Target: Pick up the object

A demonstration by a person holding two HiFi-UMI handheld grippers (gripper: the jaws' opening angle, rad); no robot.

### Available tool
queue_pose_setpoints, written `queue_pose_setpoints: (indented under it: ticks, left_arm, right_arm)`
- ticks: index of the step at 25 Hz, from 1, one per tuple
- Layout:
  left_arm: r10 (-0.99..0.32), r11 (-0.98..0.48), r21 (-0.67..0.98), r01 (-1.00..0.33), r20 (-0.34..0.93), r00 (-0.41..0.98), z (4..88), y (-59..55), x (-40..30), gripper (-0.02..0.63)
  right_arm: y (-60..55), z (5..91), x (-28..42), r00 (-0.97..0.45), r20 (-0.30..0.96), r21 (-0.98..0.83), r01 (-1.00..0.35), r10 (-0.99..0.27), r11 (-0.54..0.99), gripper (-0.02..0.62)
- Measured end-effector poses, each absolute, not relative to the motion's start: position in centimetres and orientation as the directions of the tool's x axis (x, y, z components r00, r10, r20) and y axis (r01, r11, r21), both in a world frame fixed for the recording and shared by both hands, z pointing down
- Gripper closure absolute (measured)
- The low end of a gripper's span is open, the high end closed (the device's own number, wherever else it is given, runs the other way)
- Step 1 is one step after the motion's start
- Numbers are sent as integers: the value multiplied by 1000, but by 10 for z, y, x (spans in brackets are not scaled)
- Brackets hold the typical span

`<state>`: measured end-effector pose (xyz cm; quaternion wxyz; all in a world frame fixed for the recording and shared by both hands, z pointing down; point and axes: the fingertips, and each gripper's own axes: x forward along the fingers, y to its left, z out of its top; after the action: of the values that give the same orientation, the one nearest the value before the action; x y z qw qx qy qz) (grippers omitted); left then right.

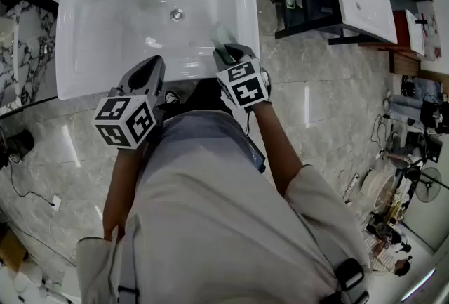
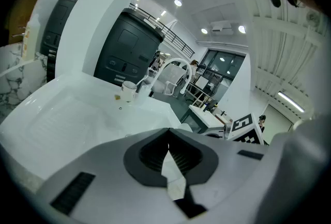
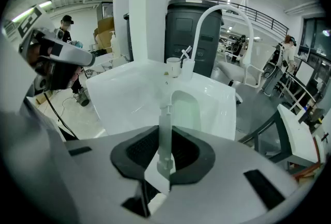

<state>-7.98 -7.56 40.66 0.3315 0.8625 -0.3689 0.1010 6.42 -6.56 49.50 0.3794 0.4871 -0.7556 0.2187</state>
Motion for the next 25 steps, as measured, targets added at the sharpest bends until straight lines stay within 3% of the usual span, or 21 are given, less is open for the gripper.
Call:
queue_pose_setpoints:
  ticks: [25]
  left_arm:
    - [-604, -507, 445, -738, 427, 673, 407, -61, -99, 606]
  right_arm:
    - [-35, 434, 52, -317, 649, -74, -931, -692, 357, 528]
